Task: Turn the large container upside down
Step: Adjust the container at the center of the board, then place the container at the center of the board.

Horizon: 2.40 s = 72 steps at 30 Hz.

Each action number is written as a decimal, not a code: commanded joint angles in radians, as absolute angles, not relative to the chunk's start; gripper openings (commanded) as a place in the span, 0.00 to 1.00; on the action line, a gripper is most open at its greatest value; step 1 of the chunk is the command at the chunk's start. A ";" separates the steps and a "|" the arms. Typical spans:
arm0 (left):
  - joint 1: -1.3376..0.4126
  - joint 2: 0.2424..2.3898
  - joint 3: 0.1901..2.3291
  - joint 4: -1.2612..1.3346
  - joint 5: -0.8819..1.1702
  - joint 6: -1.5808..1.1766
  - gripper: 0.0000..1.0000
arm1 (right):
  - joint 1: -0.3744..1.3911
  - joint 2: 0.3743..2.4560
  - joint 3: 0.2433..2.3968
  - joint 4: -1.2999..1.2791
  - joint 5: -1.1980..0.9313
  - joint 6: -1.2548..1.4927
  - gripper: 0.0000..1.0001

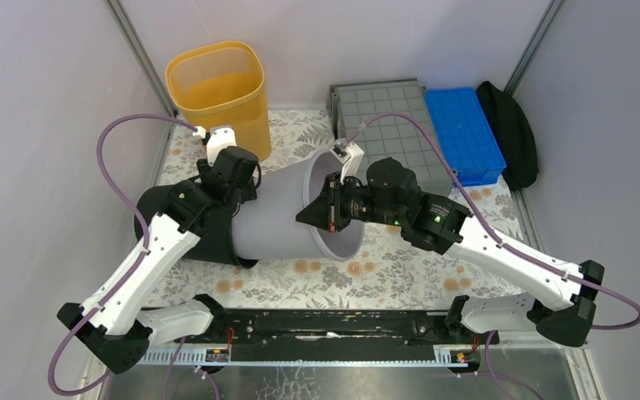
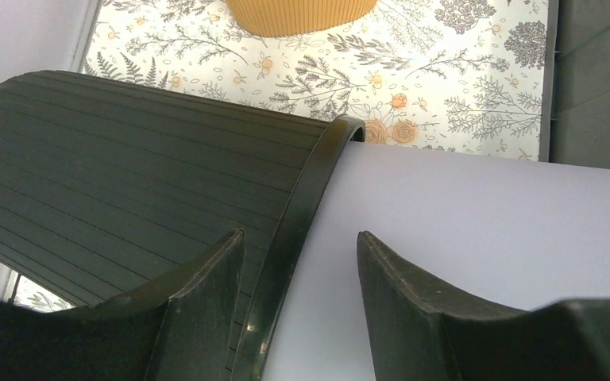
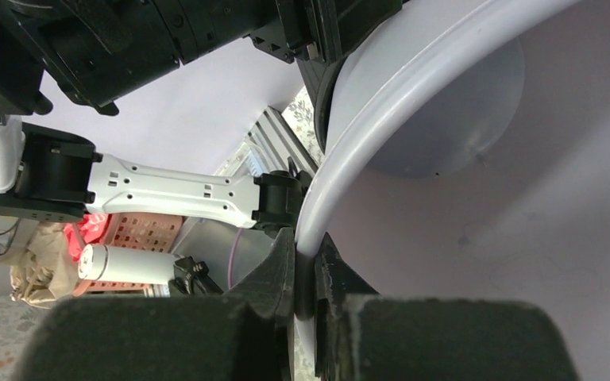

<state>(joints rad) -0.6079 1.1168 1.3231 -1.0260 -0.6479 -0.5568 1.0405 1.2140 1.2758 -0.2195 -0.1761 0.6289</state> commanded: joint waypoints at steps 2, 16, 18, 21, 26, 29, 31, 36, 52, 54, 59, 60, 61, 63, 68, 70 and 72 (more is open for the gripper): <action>-0.582 1.106 1.289 -1.032 -0.592 -0.531 0.62 | 1.045 1.207 1.417 -0.049 -0.224 0.549 0.00; -0.535 1.095 1.231 -1.010 -0.556 -0.514 0.63 | 1.045 1.339 1.713 -0.497 -0.248 0.345 0.00; -0.529 1.096 1.222 -1.005 -0.552 -0.513 0.63 | 1.045 1.333 1.727 -0.528 -0.239 0.327 0.00; -0.524 1.096 1.220 -1.003 -0.550 -0.509 0.63 | 1.045 1.329 1.750 -0.583 -0.246 0.300 0.00; -0.515 1.100 1.221 -1.002 -0.546 -0.502 0.63 | 1.045 1.317 1.752 -0.670 -0.260 0.254 0.00; -0.514 1.101 1.221 -1.003 -0.544 -0.501 0.63 | 1.046 1.305 1.751 -0.723 -0.257 0.225 0.00; -0.514 1.100 1.221 -1.000 -0.543 -0.502 0.64 | 1.051 1.296 1.745 -0.748 -0.247 0.208 0.00; -0.515 1.102 1.223 -0.993 -0.543 -0.502 0.65 | 1.078 1.283 1.744 -0.835 -0.172 0.164 0.00; -0.512 1.110 1.215 -0.958 -0.541 -0.487 0.68 | 1.218 1.351 1.780 -1.119 0.185 0.123 0.00; -0.512 1.112 1.212 -0.951 -0.539 -0.485 0.68 | 1.233 1.357 1.783 -1.143 0.233 0.140 0.00; -0.513 1.117 1.207 -0.940 -0.540 -0.483 0.68 | 1.252 1.390 1.761 -1.168 0.304 0.160 0.00; -0.511 1.119 1.206 -0.939 -0.539 -0.483 0.68 | 1.253 1.400 1.757 -1.168 0.306 0.160 0.00; -0.511 1.118 1.206 -0.939 -0.540 -0.482 0.68 | 1.255 1.412 1.756 -1.166 0.305 0.160 0.00; -0.508 1.117 1.206 -0.939 -0.541 -0.479 0.68 | 1.258 1.433 1.761 -1.161 0.298 0.159 0.00; -0.503 1.111 1.201 -0.938 -0.540 -0.477 0.68 | 1.267 1.497 1.798 -1.165 0.264 0.155 0.08; -0.500 1.109 1.197 -0.936 -0.536 -0.475 0.68 | 1.269 1.517 1.815 -1.172 0.241 0.155 0.12; -0.499 1.108 1.196 -0.934 -0.533 -0.473 0.69 | 1.270 1.531 1.826 -1.172 0.207 0.155 0.19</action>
